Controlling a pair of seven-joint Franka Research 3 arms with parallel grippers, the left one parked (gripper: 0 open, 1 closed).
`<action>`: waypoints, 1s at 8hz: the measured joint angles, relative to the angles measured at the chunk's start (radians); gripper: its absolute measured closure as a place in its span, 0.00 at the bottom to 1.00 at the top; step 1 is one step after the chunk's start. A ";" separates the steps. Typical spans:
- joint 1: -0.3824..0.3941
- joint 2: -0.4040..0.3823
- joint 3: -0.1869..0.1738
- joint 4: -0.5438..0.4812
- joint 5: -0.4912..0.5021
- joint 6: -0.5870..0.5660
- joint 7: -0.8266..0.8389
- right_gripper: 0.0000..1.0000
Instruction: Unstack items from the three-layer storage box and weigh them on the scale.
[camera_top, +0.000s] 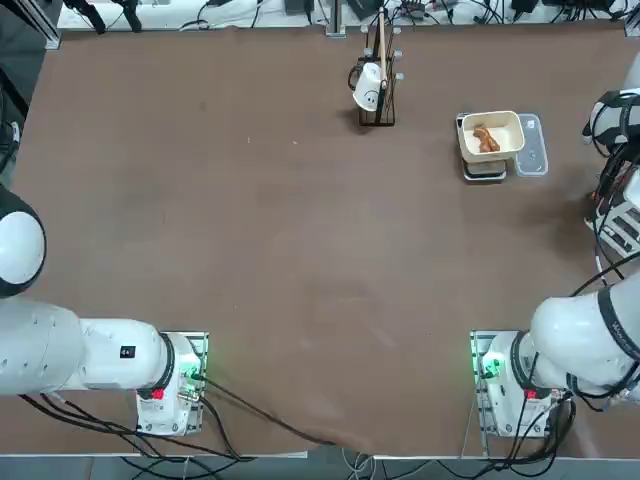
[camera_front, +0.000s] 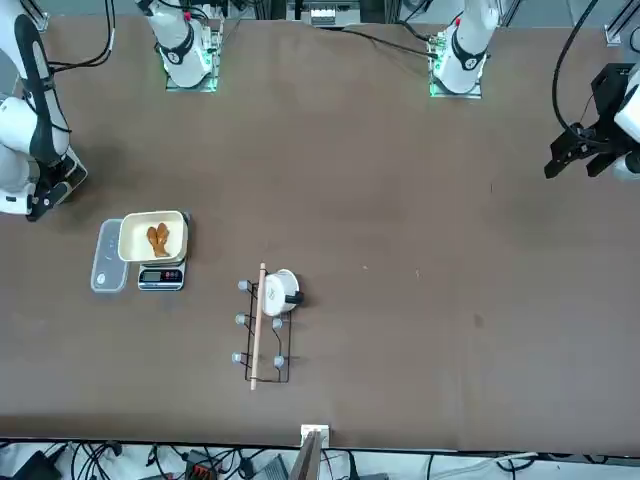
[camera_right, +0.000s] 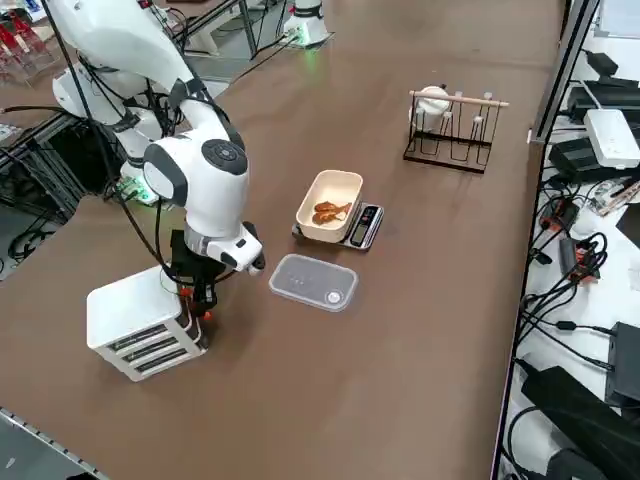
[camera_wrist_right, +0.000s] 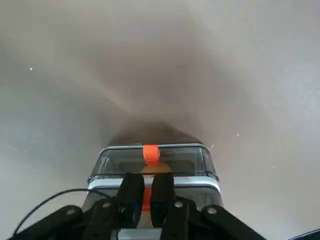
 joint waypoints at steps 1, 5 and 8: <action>0.000 0.000 0.000 0.000 0.000 0.000 0.000 0.88; 0.003 0.001 0.002 0.000 0.000 0.003 0.014 0.88; 0.039 0.001 0.008 0.002 0.000 0.013 0.042 0.88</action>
